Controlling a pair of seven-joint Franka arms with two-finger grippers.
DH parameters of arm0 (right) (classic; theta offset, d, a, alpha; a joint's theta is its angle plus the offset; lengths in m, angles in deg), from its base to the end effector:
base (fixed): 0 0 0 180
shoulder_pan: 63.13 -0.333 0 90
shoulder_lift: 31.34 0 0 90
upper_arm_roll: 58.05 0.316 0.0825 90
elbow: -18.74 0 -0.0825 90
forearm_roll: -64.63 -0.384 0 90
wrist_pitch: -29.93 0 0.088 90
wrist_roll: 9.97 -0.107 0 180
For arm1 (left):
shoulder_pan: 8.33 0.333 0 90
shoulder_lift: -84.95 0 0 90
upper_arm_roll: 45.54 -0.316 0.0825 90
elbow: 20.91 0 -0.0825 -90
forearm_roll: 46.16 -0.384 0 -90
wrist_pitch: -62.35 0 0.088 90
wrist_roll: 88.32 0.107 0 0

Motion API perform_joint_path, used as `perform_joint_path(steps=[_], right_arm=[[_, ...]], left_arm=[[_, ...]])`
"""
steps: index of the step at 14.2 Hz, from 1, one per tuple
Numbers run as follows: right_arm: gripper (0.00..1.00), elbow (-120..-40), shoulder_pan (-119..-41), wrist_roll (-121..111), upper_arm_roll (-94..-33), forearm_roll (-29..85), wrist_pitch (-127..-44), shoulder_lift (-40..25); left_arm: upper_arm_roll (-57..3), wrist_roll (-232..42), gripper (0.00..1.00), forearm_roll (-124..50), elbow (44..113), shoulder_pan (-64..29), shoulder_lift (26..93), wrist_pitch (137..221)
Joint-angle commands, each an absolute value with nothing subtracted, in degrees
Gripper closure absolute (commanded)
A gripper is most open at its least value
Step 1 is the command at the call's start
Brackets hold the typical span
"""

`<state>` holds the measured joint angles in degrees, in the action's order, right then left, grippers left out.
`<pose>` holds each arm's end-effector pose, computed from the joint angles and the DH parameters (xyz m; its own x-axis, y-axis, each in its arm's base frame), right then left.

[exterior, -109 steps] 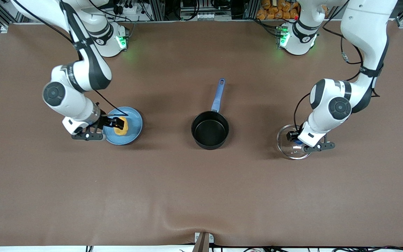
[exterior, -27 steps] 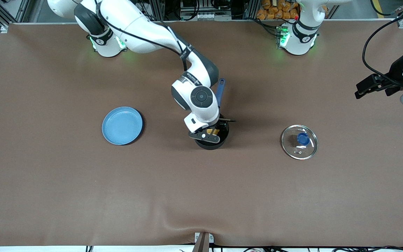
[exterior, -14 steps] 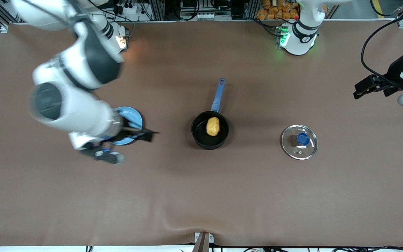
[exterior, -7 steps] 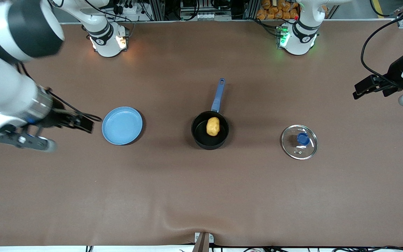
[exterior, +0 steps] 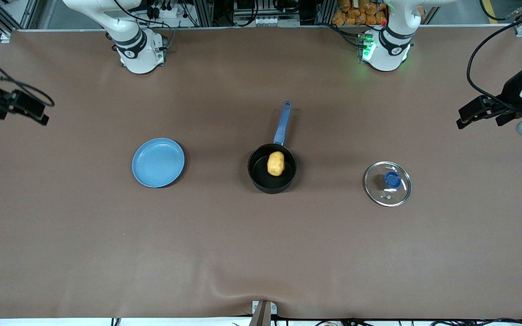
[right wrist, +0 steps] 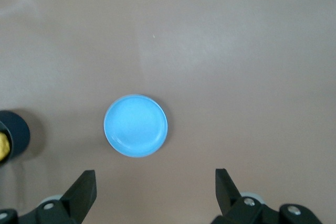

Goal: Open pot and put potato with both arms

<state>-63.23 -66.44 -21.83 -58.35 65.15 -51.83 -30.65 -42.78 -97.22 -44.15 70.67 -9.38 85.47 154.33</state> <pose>0.5422 0.0275 0.6705 0.9878 -0.1551 -0.0135 -0.1550 -0.9878 0.0121 0.5533 -0.0406 0.6196 0.9959 0.0898 0.0105 0.0894 -0.9953 0.0367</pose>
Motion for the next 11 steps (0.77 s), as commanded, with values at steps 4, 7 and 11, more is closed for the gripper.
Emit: perform_joint_path(steps=[4,7,11], right_arm=[[0.00,-74.3,-66.5,-20.3,-59.3,65.1,-56.7,-39.2],[0.00,-72.6,-66.2,-20.4,-59.3,64.9,-56.8,-38.6],[0.00,-71.7,-67.1,-20.9,-59.0,65.2,-56.4,-38.6]], left_arm=[[-42.5,-97.4,0.00,-44.1,69.9,-9.1,84.8,154.0],[-42.5,-97.4,0.00,-44.1,69.9,-9.1,84.9,154.0],[-42.5,-97.4,0.00,-44.1,69.9,-9.1,84.8,154.0]])
